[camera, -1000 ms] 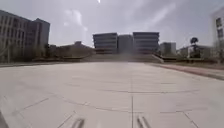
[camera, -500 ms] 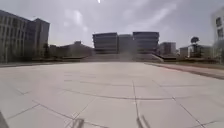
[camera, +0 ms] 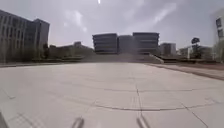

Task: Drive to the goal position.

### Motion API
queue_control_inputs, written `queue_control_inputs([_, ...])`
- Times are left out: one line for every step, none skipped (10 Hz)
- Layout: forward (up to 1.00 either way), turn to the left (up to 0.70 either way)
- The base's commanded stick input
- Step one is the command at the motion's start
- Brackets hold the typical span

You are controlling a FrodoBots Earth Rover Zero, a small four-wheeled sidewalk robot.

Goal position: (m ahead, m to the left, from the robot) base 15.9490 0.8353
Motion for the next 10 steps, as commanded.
queue_control_inputs([0.70, 0.00])
queue_control_inputs([0.70, 0.00])
queue_control_inputs([0.70, 0.00])
queue_control_inputs([0.70, 0.00])
queue_control_inputs([0.70, 0.00])
queue_control_inputs([0.70, 0.00])
queue_control_inputs([0.70, 0.00])
queue_control_inputs([0.70, 0.00])
queue_control_inputs([0.70, 0.00])
queue_control_inputs([0.70, 0.00])
